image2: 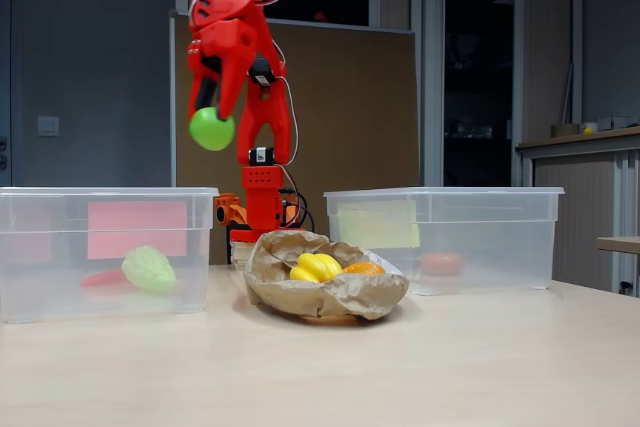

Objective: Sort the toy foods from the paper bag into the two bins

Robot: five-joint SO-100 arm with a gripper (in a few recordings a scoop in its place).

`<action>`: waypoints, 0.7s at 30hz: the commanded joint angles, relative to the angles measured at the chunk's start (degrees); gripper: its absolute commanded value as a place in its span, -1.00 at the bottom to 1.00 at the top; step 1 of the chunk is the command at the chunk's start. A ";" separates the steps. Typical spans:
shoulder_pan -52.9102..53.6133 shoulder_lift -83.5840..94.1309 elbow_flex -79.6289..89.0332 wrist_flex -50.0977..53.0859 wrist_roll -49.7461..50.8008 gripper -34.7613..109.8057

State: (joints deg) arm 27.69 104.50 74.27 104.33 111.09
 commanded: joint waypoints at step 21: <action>30.23 -14.50 16.35 -13.54 2.46 -0.33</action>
State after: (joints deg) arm 56.34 89.91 88.33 91.41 111.80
